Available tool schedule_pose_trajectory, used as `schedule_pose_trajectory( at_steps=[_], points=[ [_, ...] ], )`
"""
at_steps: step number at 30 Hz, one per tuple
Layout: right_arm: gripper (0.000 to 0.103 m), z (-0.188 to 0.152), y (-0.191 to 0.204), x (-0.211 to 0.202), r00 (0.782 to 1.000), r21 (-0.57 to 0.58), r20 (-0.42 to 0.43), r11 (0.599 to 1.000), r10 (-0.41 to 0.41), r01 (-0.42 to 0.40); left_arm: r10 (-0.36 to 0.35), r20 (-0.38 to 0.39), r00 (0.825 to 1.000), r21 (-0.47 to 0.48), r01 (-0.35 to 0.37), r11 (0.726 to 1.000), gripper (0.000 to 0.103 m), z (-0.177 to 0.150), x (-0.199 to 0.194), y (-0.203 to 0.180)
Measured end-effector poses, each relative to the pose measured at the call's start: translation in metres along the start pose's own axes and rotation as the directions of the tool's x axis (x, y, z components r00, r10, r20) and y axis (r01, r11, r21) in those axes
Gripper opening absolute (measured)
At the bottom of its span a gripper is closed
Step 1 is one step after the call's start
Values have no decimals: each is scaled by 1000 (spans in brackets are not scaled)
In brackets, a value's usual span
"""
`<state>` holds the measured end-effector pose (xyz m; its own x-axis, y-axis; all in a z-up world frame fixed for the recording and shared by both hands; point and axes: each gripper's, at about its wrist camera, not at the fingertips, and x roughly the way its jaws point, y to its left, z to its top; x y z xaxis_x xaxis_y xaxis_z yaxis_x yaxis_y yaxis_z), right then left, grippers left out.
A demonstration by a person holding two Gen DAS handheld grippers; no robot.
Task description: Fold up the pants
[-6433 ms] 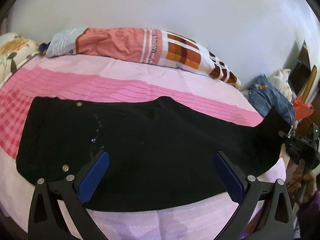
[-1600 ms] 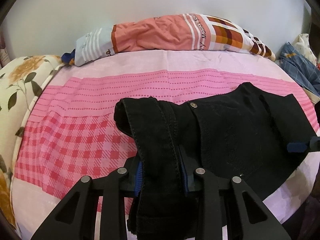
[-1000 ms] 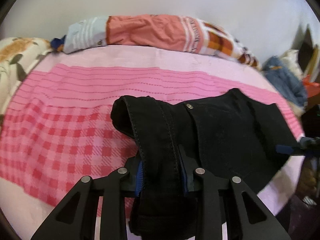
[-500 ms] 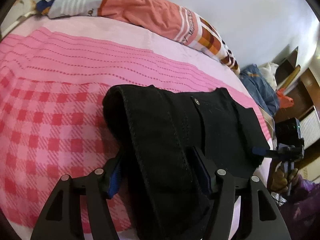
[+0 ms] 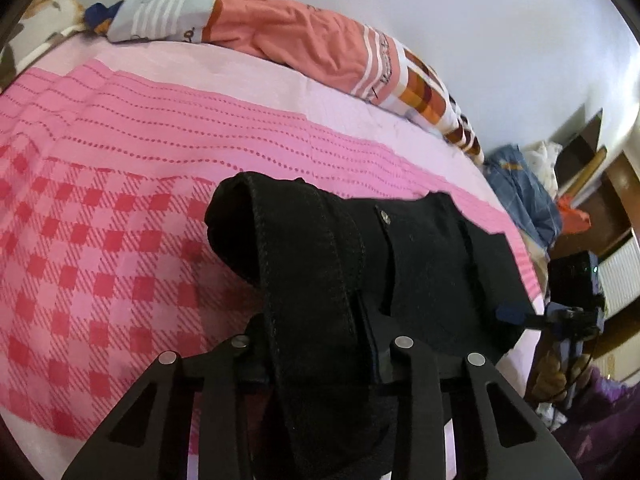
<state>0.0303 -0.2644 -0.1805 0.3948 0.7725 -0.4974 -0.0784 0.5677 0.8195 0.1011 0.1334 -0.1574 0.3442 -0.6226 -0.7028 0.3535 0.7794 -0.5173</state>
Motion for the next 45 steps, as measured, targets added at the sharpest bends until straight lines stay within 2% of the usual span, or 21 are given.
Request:
schedule_pose_trajectory(
  at_steps=[4, 8, 15, 18, 24, 27, 32, 38, 42, 45],
  points=[
    [79, 3, -13, -19, 998, 29, 55, 1000, -9, 7, 10, 25, 1000, -30, -9, 1000, 28, 2, -10, -10],
    [79, 3, -29, -25, 997, 85, 81, 996, 14, -21, -2, 37, 999, -59, 4, 998, 25, 7, -21, -24],
    [79, -1, -19, -12, 997, 52, 45, 997, 58, -60, -47, 62, 997, -94, 53, 994, 23, 11, -38, -53],
    [80, -2, -5, 2, 996, 8, 3, 996, 89, -89, -58, 59, 997, -70, 62, 996, 22, 15, -41, -73],
    [80, -5, 29, 35, 986, -93, -81, 984, 147, -154, -74, 50, 996, -51, 77, 996, 22, 18, -35, -104],
    [81, -7, 43, 41, 982, -150, -102, 974, 156, -170, -110, 43, 993, -73, 113, 991, 22, 16, -26, -115],
    [86, -9, 48, 36, 981, -175, -97, 967, 168, -183, -167, 34, 985, -58, 169, 984, 22, 13, -9, -145],
    [91, -11, 43, 22, 969, -160, -67, 956, 236, -244, -215, -22, 976, -23, 215, 976, 22, 7, 21, -186],
    [97, -9, 37, 8, 967, -162, -55, 953, 249, -255, -284, -94, 954, -38, 281, 959, 26, 3, 40, -200],
    [97, -10, 24, 0, 970, -132, -44, 961, 241, -245, -334, -185, 924, -48, 331, 942, 34, 0, 59, -210]
  ],
)
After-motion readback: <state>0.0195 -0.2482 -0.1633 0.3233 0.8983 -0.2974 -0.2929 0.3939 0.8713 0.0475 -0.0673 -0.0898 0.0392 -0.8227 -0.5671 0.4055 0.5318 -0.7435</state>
